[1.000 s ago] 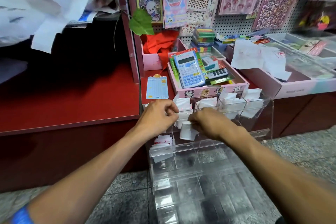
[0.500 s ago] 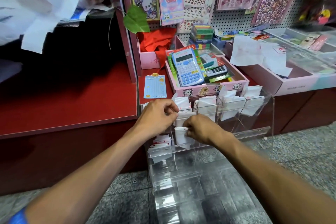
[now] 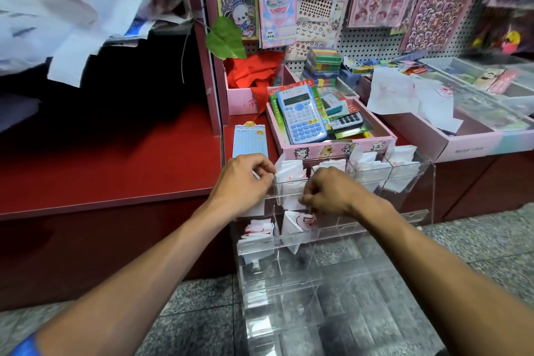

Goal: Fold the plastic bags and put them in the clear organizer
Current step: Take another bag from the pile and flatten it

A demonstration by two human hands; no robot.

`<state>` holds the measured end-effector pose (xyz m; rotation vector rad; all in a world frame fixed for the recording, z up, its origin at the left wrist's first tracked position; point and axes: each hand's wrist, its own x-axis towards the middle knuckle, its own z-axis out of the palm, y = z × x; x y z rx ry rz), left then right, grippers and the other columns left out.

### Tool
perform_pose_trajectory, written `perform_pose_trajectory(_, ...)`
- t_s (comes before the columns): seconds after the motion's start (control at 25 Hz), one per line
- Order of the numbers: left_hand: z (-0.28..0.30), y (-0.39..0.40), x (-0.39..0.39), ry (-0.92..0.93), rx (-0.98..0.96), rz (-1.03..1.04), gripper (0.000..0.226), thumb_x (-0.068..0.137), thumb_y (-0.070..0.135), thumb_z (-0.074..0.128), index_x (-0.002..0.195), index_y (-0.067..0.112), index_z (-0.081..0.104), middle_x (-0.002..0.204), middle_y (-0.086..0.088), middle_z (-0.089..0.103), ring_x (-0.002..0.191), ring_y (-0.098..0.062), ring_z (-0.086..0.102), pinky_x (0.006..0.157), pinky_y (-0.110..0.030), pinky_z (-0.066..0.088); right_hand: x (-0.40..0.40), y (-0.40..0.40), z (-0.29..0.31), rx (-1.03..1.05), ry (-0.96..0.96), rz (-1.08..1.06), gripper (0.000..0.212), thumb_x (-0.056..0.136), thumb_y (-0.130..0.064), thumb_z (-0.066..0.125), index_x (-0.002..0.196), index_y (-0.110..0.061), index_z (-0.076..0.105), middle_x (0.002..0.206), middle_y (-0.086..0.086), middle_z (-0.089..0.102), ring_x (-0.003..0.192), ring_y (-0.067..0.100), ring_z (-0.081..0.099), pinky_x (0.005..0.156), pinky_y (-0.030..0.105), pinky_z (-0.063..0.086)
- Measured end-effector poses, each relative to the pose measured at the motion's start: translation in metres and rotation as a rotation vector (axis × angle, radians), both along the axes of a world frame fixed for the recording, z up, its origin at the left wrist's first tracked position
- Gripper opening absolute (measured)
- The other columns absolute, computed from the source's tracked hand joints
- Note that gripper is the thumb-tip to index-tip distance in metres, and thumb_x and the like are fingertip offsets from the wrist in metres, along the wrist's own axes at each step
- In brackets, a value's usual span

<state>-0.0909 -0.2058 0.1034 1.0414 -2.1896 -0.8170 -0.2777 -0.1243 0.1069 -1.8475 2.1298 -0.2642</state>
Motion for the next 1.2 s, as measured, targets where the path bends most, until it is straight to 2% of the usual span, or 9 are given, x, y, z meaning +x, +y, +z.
perform_pose_trajectory(0.12,0.005,0.001,-0.002,0.072,-0.046,0.053,0.016,0.084,0.007,0.065,0.083,0.02,0.073,0.068,0.014,0.065,0.058,0.002,0.056,0.06,-0.015,0.043,-0.012,0.002,0.021,-0.161,-0.106,-0.068,0.027,0.093,-0.031,0.065,0.068,-0.021,0.067,0.069,-0.002,0.069,0.06,0.009,0.06,0.067,0.028,0.052)
perform_pose_trajectory(0.2,0.008,0.002,-0.003,0.087,-0.066,0.078,0.016,0.084,0.007,0.064,0.085,0.02,0.073,0.069,0.015,0.065,0.059,0.001,0.056,0.061,-0.016,0.044,-0.023,0.001,0.024,-0.335,-0.128,-0.164,0.029,0.093,-0.031,0.063,0.065,-0.023,0.065,0.067,-0.003,0.068,0.06,0.011,0.061,0.064,0.031,0.051)
perform_pose_trajectory(0.32,0.01,0.004,-0.009,0.088,-0.079,0.081,0.014,0.085,0.007,0.065,0.092,0.017,0.072,0.085,0.011,0.069,0.075,-0.005,0.061,0.074,-0.023,0.048,-0.056,-0.001,0.024,-0.632,-0.097,-0.448,0.017,0.09,-0.026,0.057,0.086,-0.019,0.072,0.085,0.002,0.073,0.078,0.023,0.065,0.072,0.037,0.053)
perform_pose_trajectory(0.4,0.008,0.002,-0.014,0.067,-0.123,0.078,0.015,0.087,0.009,0.066,0.099,0.016,0.07,0.101,0.007,0.068,0.095,-0.013,0.06,0.087,-0.026,0.044,-0.085,0.0,0.024,-0.734,-0.026,-0.618,0.024,0.09,-0.026,0.053,0.105,-0.016,0.069,0.106,0.008,0.071,0.094,0.031,0.063,0.081,0.043,0.053)
perform_pose_trajectory(0.56,-0.001,-0.006,-0.026,-0.018,-0.225,0.123,0.02,0.088,0.018,0.066,0.108,0.023,0.066,0.117,0.007,0.062,0.112,-0.018,0.05,0.094,-0.033,0.037,-0.132,-0.004,0.021,-0.386,0.419,-0.537,0.039,0.098,-0.036,0.047,0.126,-0.013,0.06,0.15,0.014,0.04,0.136,0.038,0.034,0.109,0.049,0.032)
perform_pose_trajectory(0.68,-0.006,-0.012,-0.035,-0.072,-0.289,0.162,0.026,0.089,0.03,0.06,0.115,0.026,0.064,0.127,0.009,0.057,0.121,-0.018,0.046,0.096,-0.031,0.026,-0.159,-0.014,0.017,-0.192,0.497,-0.491,0.046,0.102,-0.045,0.035,0.123,-0.015,0.062,0.163,0.008,0.016,0.15,0.037,0.007,0.118,0.054,0.012)
perform_pose_trajectory(0.88,-0.009,-0.022,-0.036,-0.028,-0.333,0.171,0.042,0.082,0.047,0.042,0.11,0.026,0.066,0.123,0.009,0.061,0.116,-0.017,0.05,0.098,-0.031,0.027,-0.184,-0.039,0.009,-0.093,0.396,-0.522,0.046,0.1,-0.044,0.034,0.126,-0.011,0.053,0.153,0.005,0.031,0.148,0.034,0.011,0.117,0.058,0.013)
perform_pose_trajectory(1.04,-0.009,-0.025,-0.028,-0.009,-0.338,0.177,0.033,0.083,0.038,0.049,0.108,0.025,0.067,0.123,0.01,0.06,0.116,-0.015,0.05,0.097,-0.031,0.027,-0.184,-0.047,0.009,-0.133,0.357,-0.536,0.05,0.098,-0.041,0.039,0.132,-0.005,0.044,0.146,0.01,0.037,0.144,0.034,0.02,0.116,0.056,0.018)
perform_pose_trajectory(1.2,-0.009,-0.024,-0.023,-0.029,-0.336,0.183,0.034,0.084,0.038,0.05,0.109,0.024,0.067,0.123,0.01,0.059,0.119,-0.015,0.048,0.097,-0.031,0.025,-0.188,-0.043,0.01,-0.118,0.43,-0.491,0.05,0.1,-0.044,0.037,0.133,-0.009,0.051,0.161,0.007,0.019,0.15,0.034,0.006,0.119,0.055,0.01)
